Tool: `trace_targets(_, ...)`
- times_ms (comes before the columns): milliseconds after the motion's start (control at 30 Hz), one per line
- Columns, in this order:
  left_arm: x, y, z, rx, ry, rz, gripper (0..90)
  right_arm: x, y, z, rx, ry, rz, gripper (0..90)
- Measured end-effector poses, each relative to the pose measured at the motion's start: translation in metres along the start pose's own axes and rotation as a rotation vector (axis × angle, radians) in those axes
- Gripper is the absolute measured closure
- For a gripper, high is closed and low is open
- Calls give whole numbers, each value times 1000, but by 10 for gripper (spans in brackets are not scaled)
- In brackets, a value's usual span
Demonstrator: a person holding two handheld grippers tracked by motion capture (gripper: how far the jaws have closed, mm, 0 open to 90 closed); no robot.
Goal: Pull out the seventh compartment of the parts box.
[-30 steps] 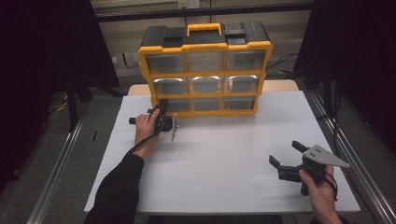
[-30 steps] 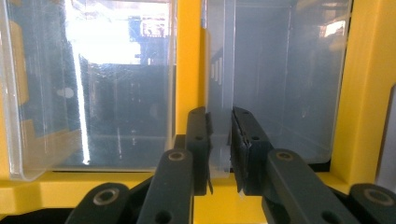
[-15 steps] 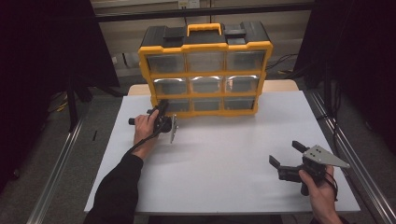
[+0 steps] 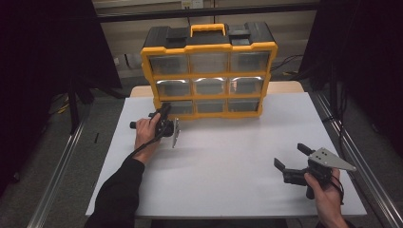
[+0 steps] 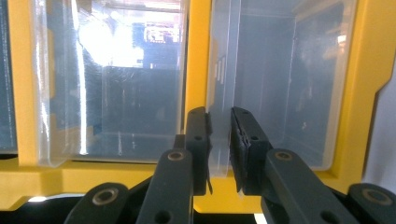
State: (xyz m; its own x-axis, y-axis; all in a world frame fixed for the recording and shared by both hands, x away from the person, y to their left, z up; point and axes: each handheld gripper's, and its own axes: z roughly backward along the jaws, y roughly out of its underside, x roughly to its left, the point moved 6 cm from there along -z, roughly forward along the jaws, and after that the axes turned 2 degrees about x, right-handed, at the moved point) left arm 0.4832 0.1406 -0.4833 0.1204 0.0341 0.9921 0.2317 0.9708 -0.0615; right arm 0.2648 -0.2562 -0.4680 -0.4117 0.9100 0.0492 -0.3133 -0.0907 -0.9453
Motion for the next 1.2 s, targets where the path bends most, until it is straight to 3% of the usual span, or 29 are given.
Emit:
trace_targets(167,-1,-1,2,-15,-4,8,784,0,0,0,-1,-1,-1,2)
trace_targets(200,0,-1,3,2,11,-5,784,0,0,0,-1,-1,-1,2)
trace_targets(267,0,-2,3,-23,-6,15,783,0,0,0,1,-1,-1,2)
trace_targets(300,0,-1,5,1,3,13,783,0,0,0,1,-1,-1,2)
trace_targets(333,-1,-2,5,-13,-4,16,783,0,0,0,0,-1,-2,2)
trace_targets(367,-8,-1,4,-26,9,120,781,0,0,0,1,-1,-1,2)
trace_targets(400,-1,-1,6,-5,-1,23,780,0,0,0,-1,0,0,2)
trace_targets(700,-1,-3,9,-15,-13,26,782,0,0,0,-1,-1,2,2)
trace_targets(900,-1,-3,14,-5,1,25,782,1,-1,0,-3,0,3,2)
trace_targets(933,0,-3,16,10,13,8,782,1,-1,0,-4,0,5,2)
trace_targets(1100,-2,-4,16,-18,-2,33,782,1,-1,0,-4,-1,6,2)
trace_targets(1200,-1,-4,19,-13,-3,16,782,1,-1,0,-4,-1,6,2)
